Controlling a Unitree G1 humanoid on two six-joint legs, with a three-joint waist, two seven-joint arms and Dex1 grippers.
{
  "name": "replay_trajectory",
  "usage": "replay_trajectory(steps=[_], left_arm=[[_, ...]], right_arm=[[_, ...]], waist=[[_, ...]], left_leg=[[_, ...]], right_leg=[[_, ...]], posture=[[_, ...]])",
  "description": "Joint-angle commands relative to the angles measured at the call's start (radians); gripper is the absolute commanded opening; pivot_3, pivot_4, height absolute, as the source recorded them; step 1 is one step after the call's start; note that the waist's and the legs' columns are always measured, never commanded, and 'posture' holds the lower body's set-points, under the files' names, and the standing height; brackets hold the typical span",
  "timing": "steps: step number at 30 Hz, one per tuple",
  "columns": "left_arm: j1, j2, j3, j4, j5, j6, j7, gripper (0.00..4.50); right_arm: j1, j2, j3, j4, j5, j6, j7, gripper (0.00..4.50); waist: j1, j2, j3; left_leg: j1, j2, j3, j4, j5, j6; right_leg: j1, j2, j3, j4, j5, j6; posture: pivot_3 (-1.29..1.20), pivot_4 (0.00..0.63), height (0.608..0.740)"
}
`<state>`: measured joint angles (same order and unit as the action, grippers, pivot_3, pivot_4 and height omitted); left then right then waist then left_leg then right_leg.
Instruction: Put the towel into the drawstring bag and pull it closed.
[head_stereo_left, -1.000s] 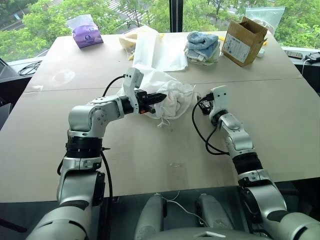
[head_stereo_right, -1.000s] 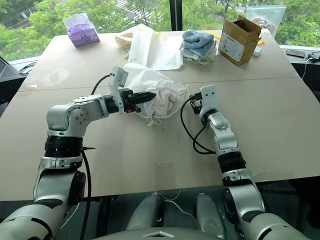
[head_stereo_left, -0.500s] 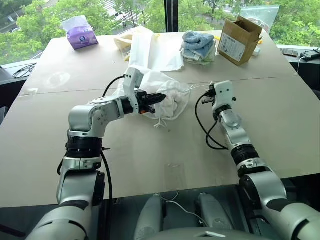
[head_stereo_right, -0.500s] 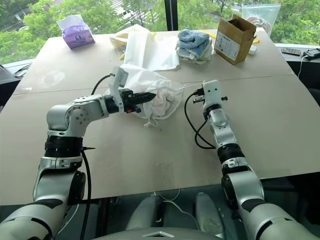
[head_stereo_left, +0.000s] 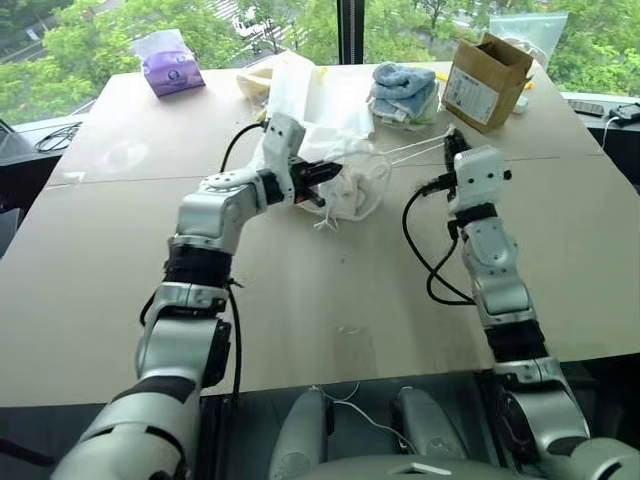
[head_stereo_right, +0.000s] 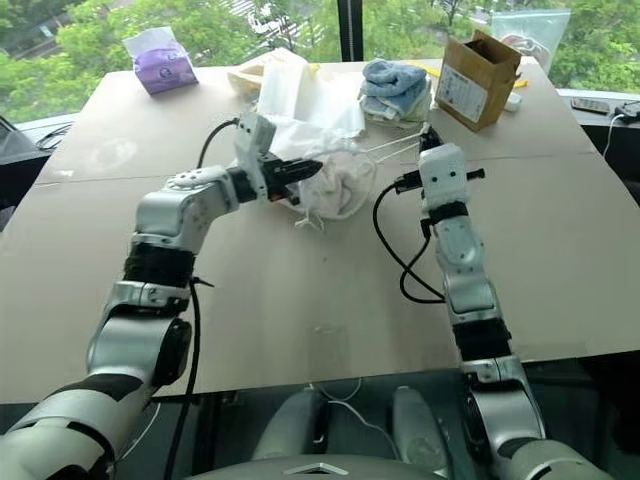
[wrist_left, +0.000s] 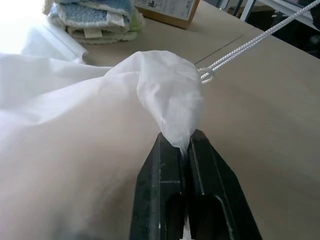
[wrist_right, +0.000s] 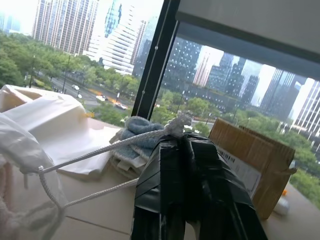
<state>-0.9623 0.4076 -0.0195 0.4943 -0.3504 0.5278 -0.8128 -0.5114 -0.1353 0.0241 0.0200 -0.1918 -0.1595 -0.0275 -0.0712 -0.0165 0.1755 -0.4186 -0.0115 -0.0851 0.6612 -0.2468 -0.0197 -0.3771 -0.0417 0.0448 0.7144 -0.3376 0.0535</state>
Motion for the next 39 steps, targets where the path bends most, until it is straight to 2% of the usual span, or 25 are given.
replay_trajectory(steps=[1, 8, 9, 11, 14, 22, 27, 32, 39], left_arm=[[-0.072, -0.019, 0.011, 0.048, 0.012, -0.097, -0.050, 0.00], [-0.061, -0.010, -0.018, 0.030, 0.033, -0.178, -0.183, 0.00], [-0.052, -0.005, -0.024, 0.018, 0.034, -0.185, -0.205, 0.60], [-0.024, 0.003, -0.037, -0.026, 0.046, -0.215, -0.229, 1.16], [0.052, 0.021, -0.044, -0.114, 0.071, -0.269, -0.228, 2.50], [0.353, 0.069, 0.001, -0.418, 0.027, -0.168, -0.159, 2.50], [0.507, 0.008, -0.048, -0.531, 0.047, -0.144, -0.063, 2.50], [0.505, -0.057, -0.117, -0.503, 0.103, -0.180, -0.003, 2.50], [0.438, -0.139, -0.173, -0.286, 0.219, -0.337, 0.081, 2.50]], right_arm=[[-0.048, 0.000, -0.015, -0.173, -0.065, 0.026, -0.051, 0.01], [-0.138, -0.007, -0.049, -0.182, -0.076, 0.100, -0.072, 0.01], [-0.142, -0.004, -0.048, -0.178, -0.068, 0.108, -0.067, 0.00], [-0.142, 0.010, -0.045, -0.173, -0.047, 0.131, -0.059, 0.00], [-0.124, 0.022, -0.027, -0.168, -0.025, 0.154, -0.030, 0.00], [-0.096, 0.031, -0.021, -0.190, -0.005, 0.191, -0.011, 0.00], [-0.084, 0.041, -0.016, -0.189, 0.001, 0.207, -0.009, 0.00], [-0.084, 0.047, -0.009, -0.180, 0.008, 0.212, -0.002, 0.00], [-0.082, 0.051, -0.008, -0.175, 0.011, 0.214, -0.010, 0.00]], waist=[[-0.002, 0.000, 0.000], [0.001, 0.000, 0.000], [0.000, 0.000, 0.000], [-0.002, 0.000, 0.000], [-0.004, 0.000, 0.000], [-0.011, 0.000, 0.000], [-0.005, 0.000, 0.000], [0.004, 0.000, 0.000], [0.002, 0.000, 0.000]], left_leg=[[0.000, 0.000, 0.000, 0.000, 0.000, 0.000], [0.000, 0.000, 0.000, 0.000, 0.000, 0.000], [0.000, 0.000, 0.000, 0.000, 0.000, 0.000], [0.000, 0.000, 0.000, -0.001, 0.000, 0.000], [0.000, 0.001, 0.000, -0.001, 0.000, 0.000], [0.001, 0.003, 0.001, -0.002, 0.000, 0.000], [0.001, 0.004, 0.001, -0.001, 0.000, 0.000], [0.001, 0.003, 0.000, 0.000, 0.000, 0.000], [0.002, 0.002, 0.001, -0.001, 0.000, 0.000]], right_leg=[[0.000, 0.000, 0.000, 0.000, 0.000, 0.000], [0.000, 0.000, 0.000, 0.000, 0.000, 0.000], [0.000, 0.000, 0.000, 0.000, 0.000, 0.000], [0.000, 0.000, 0.000, 0.000, 0.000, 0.000], [0.000, 0.000, 0.000, 0.000, 0.000, 0.000], [0.000, 0.000, 0.001, 0.000, 0.000, 0.000], [0.000, 0.000, 0.001, 0.001, 0.000, 0.000], [0.002, 0.000, 0.000, 0.001, 0.000, 0.000], [0.002, 0.000, 0.001, 0.001, 0.000, 0.000]], posture=[[0.00, 0.150, 0.740], [0.00, 0.150, 0.740], [0.00, 0.150, 0.740], [0.00, 0.150, 0.740], [0.00, 0.150, 0.740], [0.00, 0.150, 0.740], [0.00, 0.150, 0.740], [0.00, 0.150, 0.740], [0.00, 0.150, 0.740]])
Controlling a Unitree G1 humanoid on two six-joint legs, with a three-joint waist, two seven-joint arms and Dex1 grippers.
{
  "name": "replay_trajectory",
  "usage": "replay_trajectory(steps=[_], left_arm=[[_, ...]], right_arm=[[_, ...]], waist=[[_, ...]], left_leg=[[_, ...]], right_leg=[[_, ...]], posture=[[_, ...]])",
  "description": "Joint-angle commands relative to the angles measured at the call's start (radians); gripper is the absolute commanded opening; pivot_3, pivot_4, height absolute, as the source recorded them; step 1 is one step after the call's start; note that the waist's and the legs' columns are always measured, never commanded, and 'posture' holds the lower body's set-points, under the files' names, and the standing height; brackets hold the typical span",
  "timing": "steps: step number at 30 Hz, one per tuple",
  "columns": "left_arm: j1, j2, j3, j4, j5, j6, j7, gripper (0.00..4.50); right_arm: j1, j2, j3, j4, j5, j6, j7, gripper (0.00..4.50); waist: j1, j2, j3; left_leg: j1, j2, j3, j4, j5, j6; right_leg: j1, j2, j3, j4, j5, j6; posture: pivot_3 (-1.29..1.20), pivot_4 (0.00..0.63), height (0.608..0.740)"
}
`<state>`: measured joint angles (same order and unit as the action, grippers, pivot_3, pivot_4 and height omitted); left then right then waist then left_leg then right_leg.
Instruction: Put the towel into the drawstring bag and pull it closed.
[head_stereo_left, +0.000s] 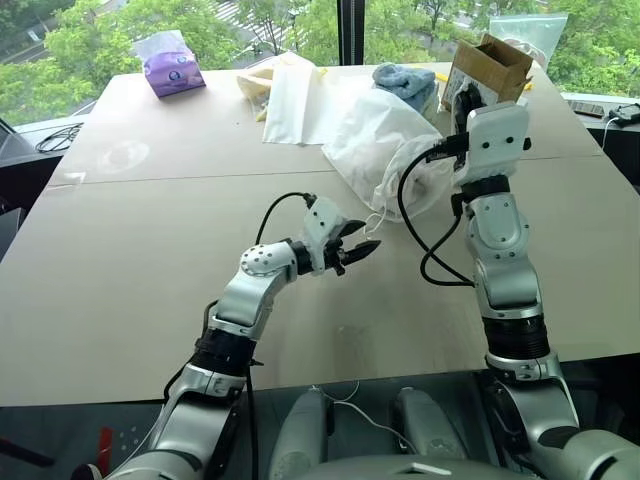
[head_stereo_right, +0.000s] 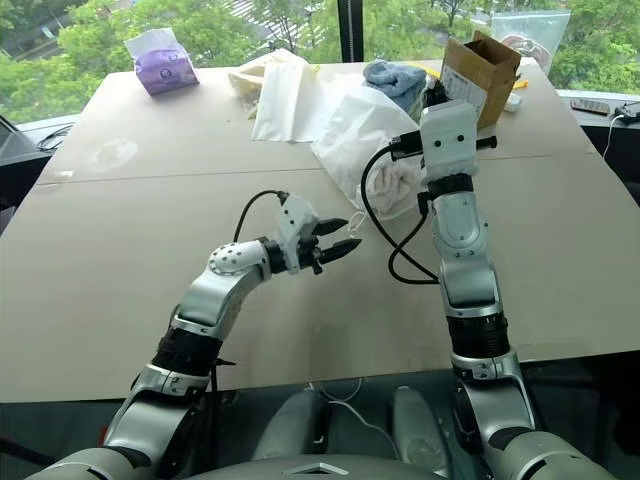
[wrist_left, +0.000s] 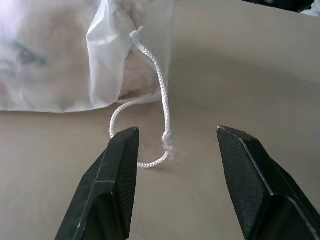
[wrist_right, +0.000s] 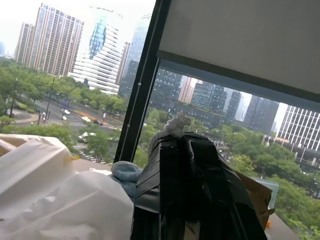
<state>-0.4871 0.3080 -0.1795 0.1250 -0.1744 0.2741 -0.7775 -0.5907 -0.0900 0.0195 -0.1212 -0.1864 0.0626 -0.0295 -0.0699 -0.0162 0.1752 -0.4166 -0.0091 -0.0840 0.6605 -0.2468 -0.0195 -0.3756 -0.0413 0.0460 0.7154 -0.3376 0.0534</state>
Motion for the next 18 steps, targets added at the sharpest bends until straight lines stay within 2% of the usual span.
replay_trajectory(steps=[1, 4, 7, 9, 10, 11, 15, 18], left_arm=[[-0.049, -0.056, -0.016, 0.114, 0.055, -0.106, 0.060, 2.50], [-0.065, -0.082, -0.030, 0.172, 0.080, -0.149, 0.068, 2.50], [-0.087, -0.105, -0.014, 0.220, 0.075, -0.174, 0.076, 1.80], [-0.100, -0.116, -0.003, 0.236, 0.065, -0.183, 0.074, 0.97], [-0.103, -0.121, 0.003, 0.236, 0.062, -0.189, 0.079, 0.33], [-0.101, -0.124, 0.010, 0.226, 0.056, -0.190, 0.081, 0.07], [-0.080, -0.122, 0.037, 0.183, 0.054, -0.221, 0.114, 0.07], [-0.102, -0.123, 0.107, 0.149, 0.055, -0.251, 0.213, 0.07]], right_arm=[[-0.001, 0.007, -0.003, -0.035, 0.005, -0.008, -0.010, 0.00], [0.006, 0.014, -0.006, -0.040, 0.003, -0.001, -0.019, 0.00], [0.013, 0.015, -0.012, -0.048, 0.002, 0.004, -0.023, 0.00], [0.018, 0.014, -0.013, -0.052, 0.001, 0.008, -0.024, 0.00], [0.020, 0.014, -0.013, -0.054, 0.000, 0.010, -0.026, 0.00], [0.022, 0.014, -0.013, -0.056, 0.000, 0.012, -0.027, 0.00], [0.028, 0.011, -0.017, -0.061, -0.002, 0.017, -0.030, 0.00], [0.032, 0.003, -0.027, -0.059, -0.001, 0.020, -0.030, 0.00]], waist=[[0.002, 0.000, 0.000], [0.002, 0.000, 0.000], [0.001, 0.000, 0.000], [0.002, 0.000, 0.000], [0.001, 0.000, 0.000], [0.001, 0.000, 0.000], [0.001, 0.000, 0.000], [0.002, 0.000, 0.000]], left_leg=[[0.000, 0.000, 0.000, 0.000, 0.000, 0.000], [0.000, -0.001, 0.000, 0.000, 0.000, 0.000], [0.000, -0.001, 0.000, 0.000, 0.000, 0.000], [0.000, -0.001, 0.000, 0.000, 0.000, 0.000], [0.000, -0.001, 0.000, 0.000, 0.000, 0.000], [0.000, -0.001, 0.000, 0.000, 0.000, 0.000], [0.000, 0.000, 0.000, 0.000, 0.000, 0.000], [0.000, 0.000, 0.000, 0.000, 0.000, 0.000]], right_leg=[[0.000, 0.000, 0.000, 0.000, 0.000, 0.000], [0.000, 0.000, 0.000, 0.000, 0.000, 0.000], [0.000, 0.000, 0.000, 0.000, 0.000, 0.000], [0.000, 0.000, 0.000, 0.000, 0.000, 0.000], [0.000, 0.000, 0.000, 0.000, 0.000, 0.000], [0.000, 0.000, 0.000, 0.000, 0.000, 0.000], [0.000, 0.000, 0.000, 0.000, 0.000, 0.000], [0.000, 0.000, 0.000, 0.000, 0.000, 0.000]], posture=[[0.00, 0.150, 0.740], [0.00, 0.150, 0.740], [0.00, 0.150, 0.740], [0.00, 0.150, 0.740], [0.00, 0.150, 0.740], [0.00, 0.150, 0.740], [0.00, 0.150, 0.740], [0.00, 0.150, 0.740]])
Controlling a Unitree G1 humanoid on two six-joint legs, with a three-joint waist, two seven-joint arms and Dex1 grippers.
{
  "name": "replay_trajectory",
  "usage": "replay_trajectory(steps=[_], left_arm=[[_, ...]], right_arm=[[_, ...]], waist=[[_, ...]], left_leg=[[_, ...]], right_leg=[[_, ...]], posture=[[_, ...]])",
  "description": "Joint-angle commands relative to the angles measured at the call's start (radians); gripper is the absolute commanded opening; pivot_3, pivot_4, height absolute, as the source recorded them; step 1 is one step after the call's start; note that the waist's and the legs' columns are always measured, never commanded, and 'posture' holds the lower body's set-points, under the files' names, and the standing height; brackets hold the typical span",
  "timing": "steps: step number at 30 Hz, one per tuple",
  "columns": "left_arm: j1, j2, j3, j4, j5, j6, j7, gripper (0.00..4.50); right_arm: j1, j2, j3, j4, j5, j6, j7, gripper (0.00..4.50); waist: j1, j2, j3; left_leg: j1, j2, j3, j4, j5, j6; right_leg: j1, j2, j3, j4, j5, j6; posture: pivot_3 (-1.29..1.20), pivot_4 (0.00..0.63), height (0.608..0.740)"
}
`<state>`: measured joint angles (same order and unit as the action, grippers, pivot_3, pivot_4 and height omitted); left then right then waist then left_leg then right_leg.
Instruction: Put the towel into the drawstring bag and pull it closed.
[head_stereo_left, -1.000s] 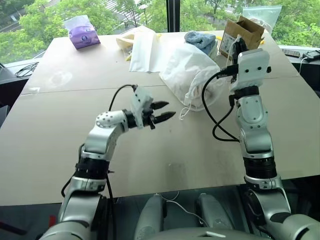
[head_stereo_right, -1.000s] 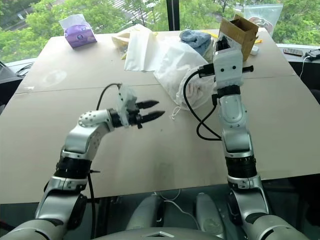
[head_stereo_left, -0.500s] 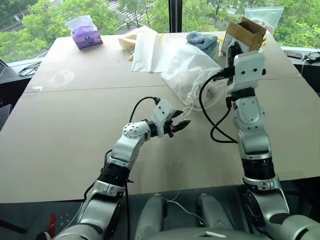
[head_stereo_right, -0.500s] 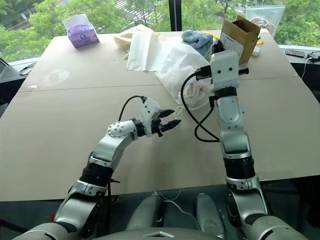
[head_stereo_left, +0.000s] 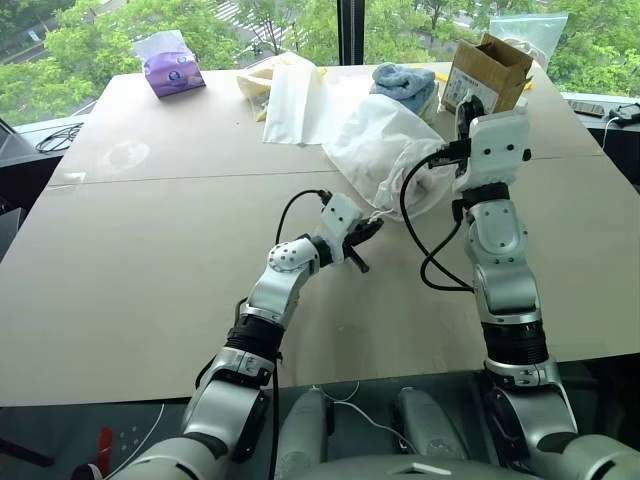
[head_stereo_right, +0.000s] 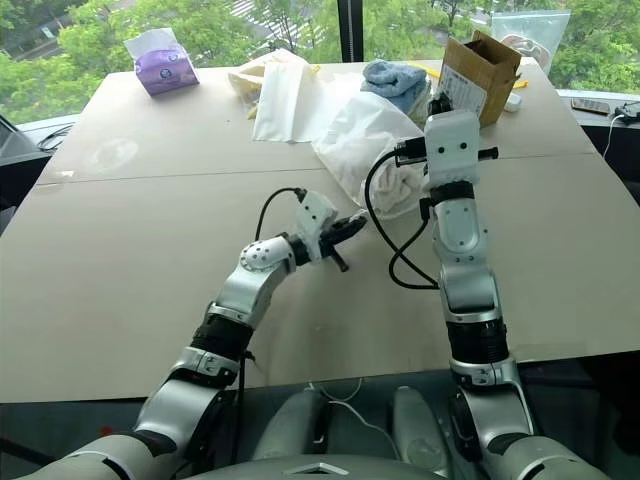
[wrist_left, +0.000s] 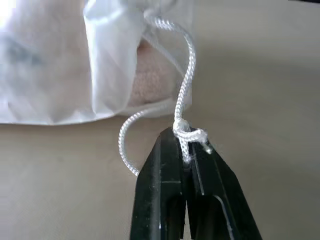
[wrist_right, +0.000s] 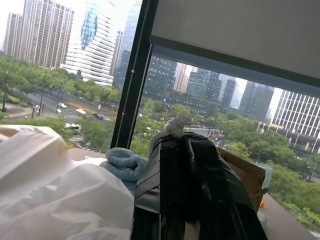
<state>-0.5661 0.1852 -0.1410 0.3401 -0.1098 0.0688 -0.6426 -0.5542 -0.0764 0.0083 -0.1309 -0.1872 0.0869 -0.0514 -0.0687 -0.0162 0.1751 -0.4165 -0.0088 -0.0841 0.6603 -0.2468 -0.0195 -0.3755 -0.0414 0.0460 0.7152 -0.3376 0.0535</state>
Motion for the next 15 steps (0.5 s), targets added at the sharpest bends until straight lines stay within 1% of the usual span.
replay_trajectory(steps=[1, 4, 6, 11, 15], left_arm=[[-0.042, 0.002, 0.099, -0.073, -0.011, -0.048, 0.118, 0.07], [-0.136, 0.026, 0.179, -0.065, -0.028, -0.040, 0.194, 0.07], [-0.227, 0.059, 0.228, -0.034, -0.034, -0.046, 0.230, 0.07], [-0.458, 0.157, 0.344, 0.085, -0.028, -0.093, 0.348, 0.07], [-0.568, 0.219, 0.399, 0.160, -0.020, -0.131, 0.427, 0.07]], right_arm=[[-0.005, -0.015, -0.024, -0.047, 0.001, -0.001, -0.009, 0.00], [-0.021, -0.039, -0.074, -0.028, 0.021, 0.014, -0.016, 0.00], [-0.052, -0.072, -0.117, -0.007, 0.037, 0.024, -0.016, 0.00], [-0.155, -0.188, -0.212, 0.062, 0.056, 0.034, -0.031, 0.00], [-0.218, -0.240, -0.281, 0.101, 0.070, 0.084, -0.076, 0.00]], waist=[[0.001, 0.000, 0.000], [0.003, 0.000, 0.000], [0.006, 0.000, 0.000], [0.003, 0.000, 0.000], [-0.001, 0.000, 0.000]], left_leg=[[0.000, 0.000, 0.000, 0.000, 0.000, 0.000], [0.000, 0.000, 0.000, 0.000, 0.000, 0.000], [-0.001, 0.000, -0.001, 0.001, 0.000, 0.000], [-0.001, -0.003, -0.001, 0.000, 0.000, 0.000], [-0.001, -0.003, 0.000, -0.003, 0.000, 0.000]], right_leg=[[0.000, 0.000, 0.000, 0.000, 0.000, 0.000], [0.000, 0.000, 0.000, 0.000, 0.000, 0.000], [0.000, 0.000, -0.001, 0.000, 0.000, 0.000], [0.000, -0.001, -0.001, -0.001, 0.000, 0.000], [-0.001, -0.001, -0.001, -0.002, 0.000, 0.000]], posture=[[0.00, 0.150, 0.740], [0.00, 0.150, 0.740], [0.00, 0.150, 0.740], [0.00, 0.150, 0.740], [0.00, 0.150, 0.740]])
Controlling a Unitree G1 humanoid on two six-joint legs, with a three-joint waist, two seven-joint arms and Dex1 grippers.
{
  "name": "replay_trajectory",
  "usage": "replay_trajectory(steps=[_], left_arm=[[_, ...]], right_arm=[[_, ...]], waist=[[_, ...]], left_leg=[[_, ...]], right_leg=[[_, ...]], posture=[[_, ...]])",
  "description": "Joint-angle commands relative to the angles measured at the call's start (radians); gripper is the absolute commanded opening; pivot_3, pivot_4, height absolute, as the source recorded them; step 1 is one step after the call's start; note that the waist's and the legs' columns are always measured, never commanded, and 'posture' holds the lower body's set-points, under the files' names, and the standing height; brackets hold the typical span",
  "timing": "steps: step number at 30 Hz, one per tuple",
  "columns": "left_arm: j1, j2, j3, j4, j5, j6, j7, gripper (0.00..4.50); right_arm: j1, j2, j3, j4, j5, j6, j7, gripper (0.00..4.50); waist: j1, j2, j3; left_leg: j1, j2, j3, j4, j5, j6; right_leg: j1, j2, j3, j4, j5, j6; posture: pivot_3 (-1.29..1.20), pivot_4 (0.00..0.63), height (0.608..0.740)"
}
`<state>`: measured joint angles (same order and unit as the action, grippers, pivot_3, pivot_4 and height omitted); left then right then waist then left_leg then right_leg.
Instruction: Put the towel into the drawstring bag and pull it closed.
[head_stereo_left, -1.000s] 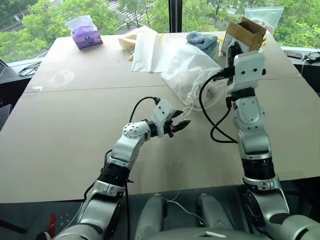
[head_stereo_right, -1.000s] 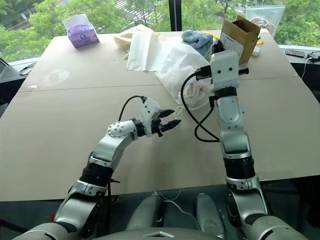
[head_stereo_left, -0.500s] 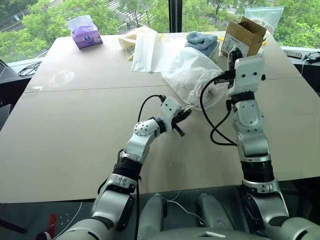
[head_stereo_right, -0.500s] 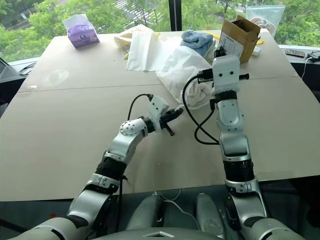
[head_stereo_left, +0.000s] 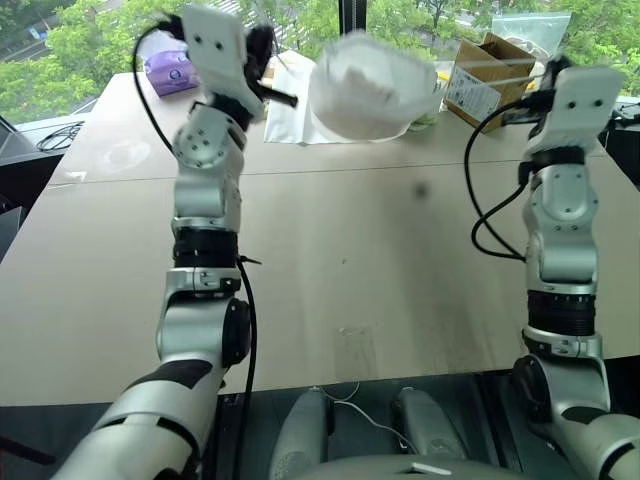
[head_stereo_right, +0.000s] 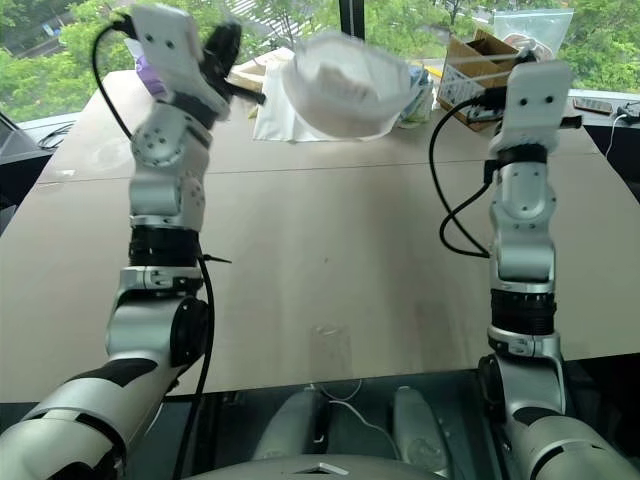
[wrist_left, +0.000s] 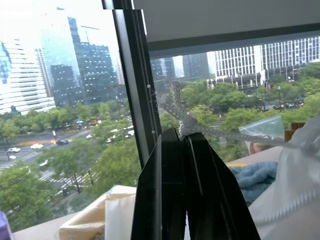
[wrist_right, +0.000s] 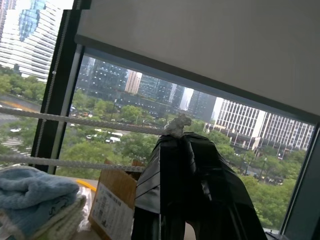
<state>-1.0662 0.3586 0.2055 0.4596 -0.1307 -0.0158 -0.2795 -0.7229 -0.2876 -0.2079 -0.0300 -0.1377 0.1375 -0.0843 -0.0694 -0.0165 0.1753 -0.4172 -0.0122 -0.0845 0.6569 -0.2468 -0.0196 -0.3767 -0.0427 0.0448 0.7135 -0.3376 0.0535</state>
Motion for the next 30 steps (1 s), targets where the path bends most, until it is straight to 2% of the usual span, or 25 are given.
replay_trajectory(steps=[1, 4, 11, 17, 24, 30], left_arm=[[-0.084, 0.058, 0.062, 0.060, 0.000, -0.051, 0.082, 0.07], [-0.110, 0.087, 0.086, 0.123, -0.005, -0.054, 0.130, 0.07], [-0.066, 0.115, 0.115, 0.196, 0.002, -0.046, 0.245, 0.07], [-0.032, 0.166, 0.184, 0.266, -0.011, -0.015, 0.402, 0.07], [0.028, 0.222, 0.242, 0.327, -0.016, 0.002, 0.601, 0.07], [0.044, 0.234, 0.251, 0.329, -0.032, -0.011, 0.650, 0.07]], right_arm=[[-0.060, -0.034, -0.074, 0.005, 0.029, 0.043, -0.046, 0.00], [-0.075, -0.045, -0.077, 0.009, 0.038, 0.059, -0.050, 0.00], [-0.038, -0.053, -0.083, 0.018, 0.035, 0.089, -0.065, 0.00], [-0.010, -0.065, -0.155, 0.027, 0.070, 0.165, -0.105, 0.00], [0.002, -0.054, -0.288, 0.053, 0.130, 0.255, -0.271, 0.00], [0.005, -0.063, -0.291, 0.053, 0.177, 0.265, -0.325, 0.00]], waist=[[-0.001, 0.000, 0.000], [-0.003, 0.000, 0.000], [-0.001, 0.000, 0.000], [-0.004, 0.000, 0.000], [-0.001, 0.000, 0.000], [-0.001, 0.000, 0.000]], left_leg=[[0.000, 0.000, 0.000, 0.000, 0.000, 0.000], [0.000, 0.000, 0.001, -0.001, 0.000, 0.000], [0.000, 0.000, 0.001, 0.000, 0.000, 0.000], [-0.001, 0.000, 0.001, 0.000, 0.000, 0.000], [-0.001, 0.000, 0.001, 0.000, 0.000, 0.000], [-0.001, -0.001, 0.001, 0.000, 0.000, 0.000]], right_leg=[[0.000, 0.000, 0.000, 0.000, 0.000, 0.000], [-0.001, 0.000, 0.001, 0.000, 0.000, 0.000], [-0.002, -0.001, 0.001, 0.001, 0.000, 0.000], [-0.002, -0.001, 0.001, 0.001, 0.000, 0.000], [-0.002, -0.002, 0.001, 0.001, 0.000, 0.000], [-0.002, -0.002, 0.000, 0.002, 0.000, 0.000]], posture=[[0.00, 0.150, 0.740], [0.00, 0.150, 0.740], [0.00, 0.150, 0.740], [0.00, 0.150, 0.740], [0.00, 0.150, 0.740], [0.00, 0.150, 0.740]])
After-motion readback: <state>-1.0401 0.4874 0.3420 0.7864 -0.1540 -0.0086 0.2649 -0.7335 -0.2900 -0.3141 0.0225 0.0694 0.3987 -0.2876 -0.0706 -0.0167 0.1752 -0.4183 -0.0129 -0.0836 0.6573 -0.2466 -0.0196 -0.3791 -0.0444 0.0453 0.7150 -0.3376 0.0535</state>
